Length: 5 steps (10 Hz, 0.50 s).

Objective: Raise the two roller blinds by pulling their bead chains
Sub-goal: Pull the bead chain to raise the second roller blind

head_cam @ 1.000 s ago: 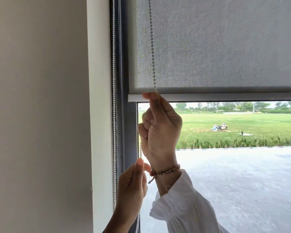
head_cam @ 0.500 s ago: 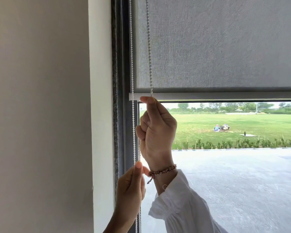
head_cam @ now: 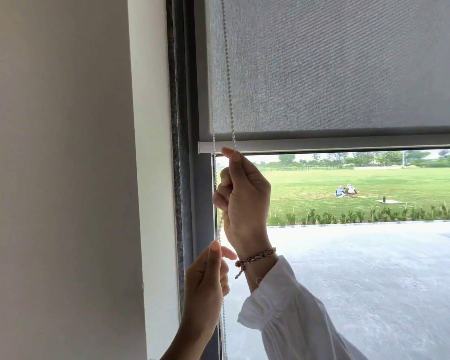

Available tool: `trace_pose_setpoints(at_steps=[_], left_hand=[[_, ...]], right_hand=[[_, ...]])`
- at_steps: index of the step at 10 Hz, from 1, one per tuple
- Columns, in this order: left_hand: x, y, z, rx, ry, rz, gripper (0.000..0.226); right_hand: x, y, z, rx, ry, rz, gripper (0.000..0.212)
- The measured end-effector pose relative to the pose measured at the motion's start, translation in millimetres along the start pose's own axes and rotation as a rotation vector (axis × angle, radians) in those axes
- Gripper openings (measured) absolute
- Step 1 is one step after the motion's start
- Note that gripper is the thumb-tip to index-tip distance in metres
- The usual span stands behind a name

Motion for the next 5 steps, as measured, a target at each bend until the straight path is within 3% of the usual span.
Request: trace_pose_setpoints(at_steps=[3,4,5], left_hand=[[-17,-51,11,-0.002,-0.019,0.11,0.034],[-28,-78,20,0.233,-0.137,0.366,0.026],[-43,-106,33,0.468,-0.154,0.53,0.041]], right_hand=[[-17,40,-40,-0.166,-0.107,0.015,0.02],[-22,54,-68,-0.422,-0.119,-0.093,0.022],[-32,74,-111,-0.554,-0.137,-0.1,0.038]])
Point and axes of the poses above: each hand's wrist, its own x-axis towards the middle knuckle, its own y-axis out of the back of the hand, z = x × y, the point moved 1 cm from there along x, towards the middle knuckle, and after that the axes turned 15 degrees about x, right-handed, at the moved point
